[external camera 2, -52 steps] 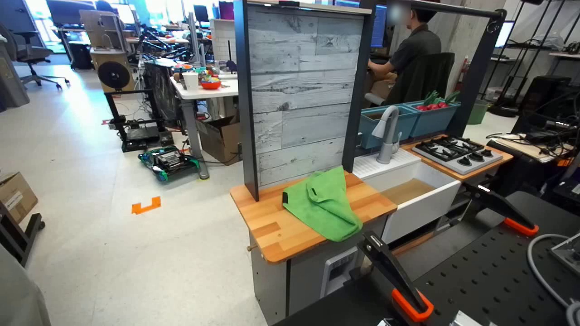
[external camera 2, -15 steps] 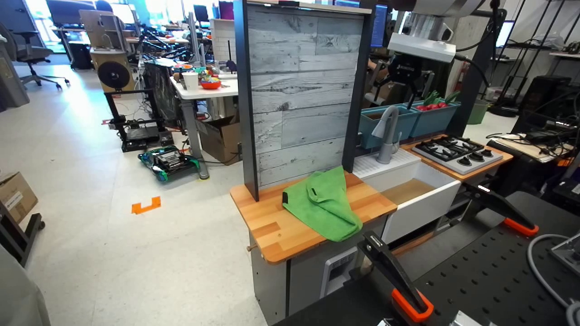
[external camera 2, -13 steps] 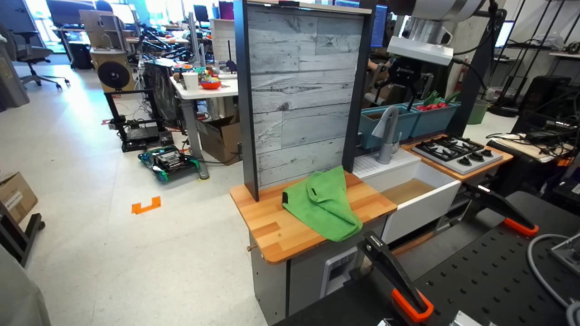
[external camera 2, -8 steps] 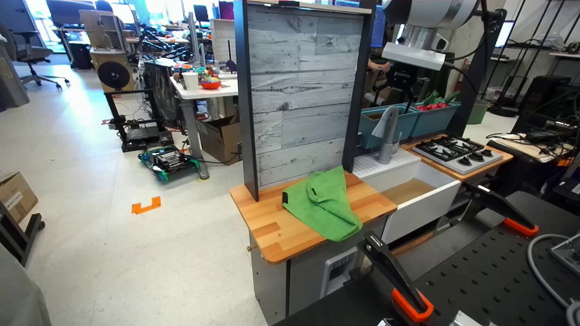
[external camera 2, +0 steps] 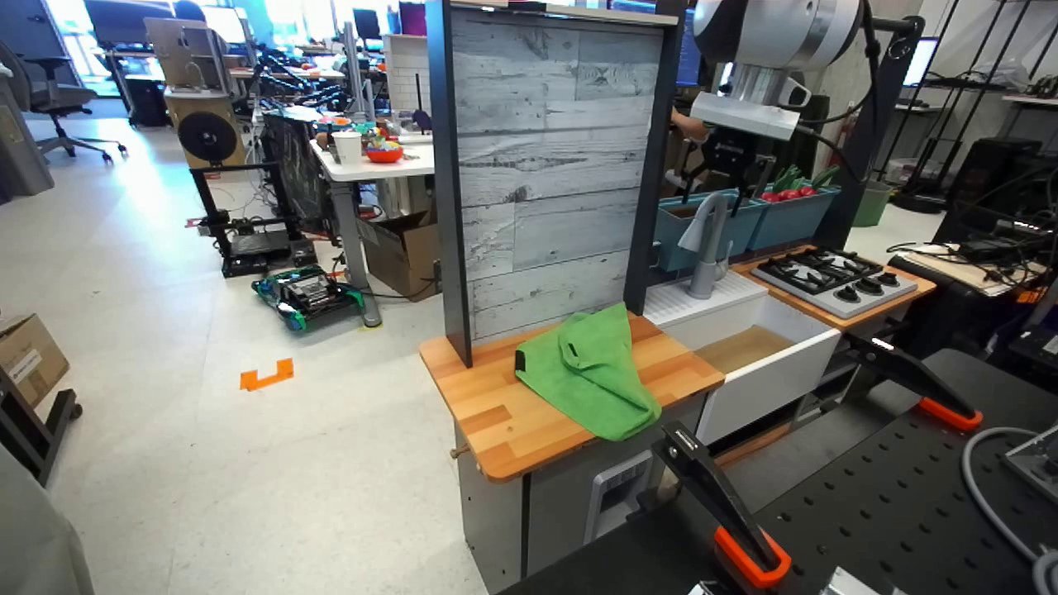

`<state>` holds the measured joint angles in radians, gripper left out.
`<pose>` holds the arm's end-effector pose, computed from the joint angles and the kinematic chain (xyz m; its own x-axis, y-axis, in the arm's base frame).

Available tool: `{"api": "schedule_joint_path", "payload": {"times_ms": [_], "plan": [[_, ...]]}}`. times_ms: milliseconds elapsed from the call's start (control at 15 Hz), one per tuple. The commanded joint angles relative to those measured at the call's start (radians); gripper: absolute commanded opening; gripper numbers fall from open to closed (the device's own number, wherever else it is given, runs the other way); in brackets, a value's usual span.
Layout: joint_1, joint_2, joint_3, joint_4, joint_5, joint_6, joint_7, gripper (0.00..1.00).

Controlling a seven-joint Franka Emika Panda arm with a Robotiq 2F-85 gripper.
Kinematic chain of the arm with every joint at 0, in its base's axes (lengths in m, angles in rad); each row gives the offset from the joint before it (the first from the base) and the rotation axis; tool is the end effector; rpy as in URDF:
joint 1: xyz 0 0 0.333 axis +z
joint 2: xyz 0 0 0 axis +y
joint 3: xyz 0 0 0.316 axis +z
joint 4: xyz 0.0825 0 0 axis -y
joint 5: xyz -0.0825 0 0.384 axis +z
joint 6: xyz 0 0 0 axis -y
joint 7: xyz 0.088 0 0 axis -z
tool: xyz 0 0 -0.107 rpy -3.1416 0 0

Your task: Slide the tap to the center of the sink

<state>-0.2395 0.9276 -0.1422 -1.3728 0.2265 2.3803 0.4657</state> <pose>0.6967 -0.2524 0.1670 0.5845 -0.8096 0.0540 -0.8046 -0.5869 -0.0904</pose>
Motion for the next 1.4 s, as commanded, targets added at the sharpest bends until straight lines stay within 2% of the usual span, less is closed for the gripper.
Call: {"api": "schedule_joint_path", "payload": {"times_ms": [0, 133, 467, 600, 1333], "plan": [[-0.009, 0.065, -0.007, 0.108, 0.020, -0.061, 0.015, 0.58], [-0.010, 0.082, -0.008, 0.131, 0.019, -0.066, 0.019, 0.40], [-0.016, 0.113, -0.007, 0.174, 0.015, -0.090, 0.015, 0.03], [-0.015, 0.108, -0.005, 0.165, 0.013, -0.087, 0.008, 0.06], [-0.028, 0.079, -0.006, 0.118, -0.012, -0.097, -0.092, 0.06]]}}
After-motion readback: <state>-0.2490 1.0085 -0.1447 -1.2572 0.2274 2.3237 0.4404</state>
